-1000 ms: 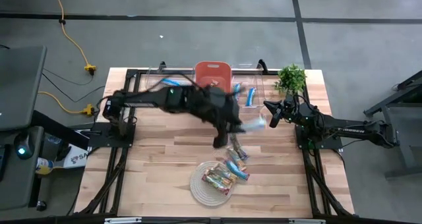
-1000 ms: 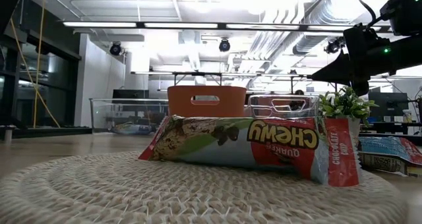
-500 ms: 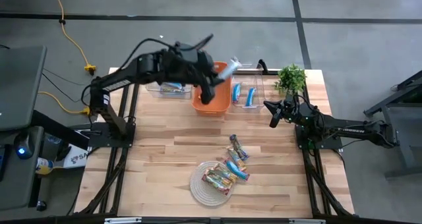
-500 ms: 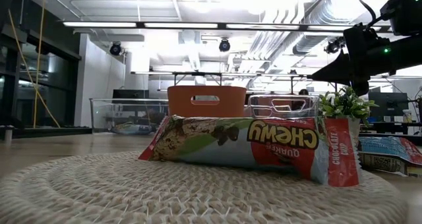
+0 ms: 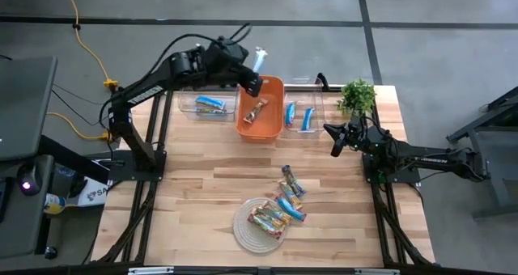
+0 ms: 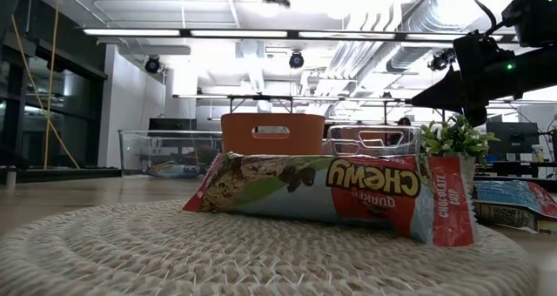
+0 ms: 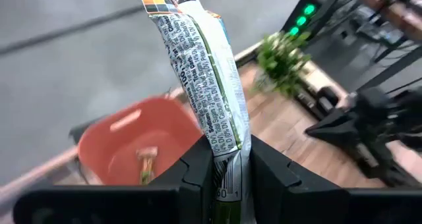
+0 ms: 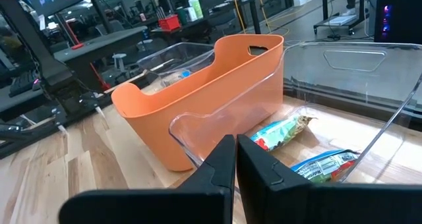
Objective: Pick and place Granola Bars by type
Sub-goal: Put the yellow granola bar into the orange bin
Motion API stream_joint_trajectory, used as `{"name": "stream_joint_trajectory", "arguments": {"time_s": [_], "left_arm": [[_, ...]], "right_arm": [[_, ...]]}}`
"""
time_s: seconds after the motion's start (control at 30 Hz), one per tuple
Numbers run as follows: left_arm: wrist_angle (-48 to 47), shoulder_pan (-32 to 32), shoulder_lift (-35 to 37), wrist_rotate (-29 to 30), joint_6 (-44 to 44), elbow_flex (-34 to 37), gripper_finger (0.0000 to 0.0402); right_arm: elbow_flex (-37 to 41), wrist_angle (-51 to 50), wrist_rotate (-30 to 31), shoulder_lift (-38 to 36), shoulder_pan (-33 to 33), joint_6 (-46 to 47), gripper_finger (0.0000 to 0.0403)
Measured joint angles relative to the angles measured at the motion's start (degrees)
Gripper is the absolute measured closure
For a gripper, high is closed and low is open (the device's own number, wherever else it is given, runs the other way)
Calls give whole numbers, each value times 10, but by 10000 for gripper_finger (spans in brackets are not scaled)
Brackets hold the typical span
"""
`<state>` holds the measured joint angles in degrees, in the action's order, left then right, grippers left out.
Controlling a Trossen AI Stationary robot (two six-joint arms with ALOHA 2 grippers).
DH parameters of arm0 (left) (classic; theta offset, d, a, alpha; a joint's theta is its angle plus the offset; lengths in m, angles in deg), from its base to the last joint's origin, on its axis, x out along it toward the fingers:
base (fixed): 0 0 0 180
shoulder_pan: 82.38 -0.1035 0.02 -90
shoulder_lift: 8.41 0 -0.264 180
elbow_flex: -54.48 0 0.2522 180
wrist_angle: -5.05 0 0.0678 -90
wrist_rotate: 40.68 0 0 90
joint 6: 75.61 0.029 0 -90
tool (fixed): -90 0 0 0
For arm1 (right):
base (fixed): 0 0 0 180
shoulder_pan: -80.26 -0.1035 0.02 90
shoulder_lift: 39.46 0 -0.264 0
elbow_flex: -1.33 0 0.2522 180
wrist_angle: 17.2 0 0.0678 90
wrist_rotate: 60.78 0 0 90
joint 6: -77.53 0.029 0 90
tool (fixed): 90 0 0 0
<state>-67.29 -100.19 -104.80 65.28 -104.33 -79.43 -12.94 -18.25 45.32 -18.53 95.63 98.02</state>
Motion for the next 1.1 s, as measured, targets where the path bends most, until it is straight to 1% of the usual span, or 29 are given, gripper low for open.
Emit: {"name": "stream_joint_trajectory", "arguments": {"time_s": [0.1,0.17,0.33,0.57,0.67,0.83,1.1], "left_arm": [[10,-7,1,-1,-12,34,332],[31,-6,1,-1,-19,70,332],[108,-6,0,-5,-54,169,332],[209,-11,0,-33,-121,298,332],[238,-24,0,-61,-143,341,332],[279,-48,-3,-95,-162,384,332],[310,-58,-48,-142,-155,385,332]], "right_arm": [[0,0,0,0,0,0,402],[0,0,0,0,0,0,402],[0,0,0,0,0,0,402],[0,0,0,0,0,0,402],[0,0,0,0,0,0,402],[0,0,0,0,0,0,402],[0,0,0,0,0,0,402]]}}
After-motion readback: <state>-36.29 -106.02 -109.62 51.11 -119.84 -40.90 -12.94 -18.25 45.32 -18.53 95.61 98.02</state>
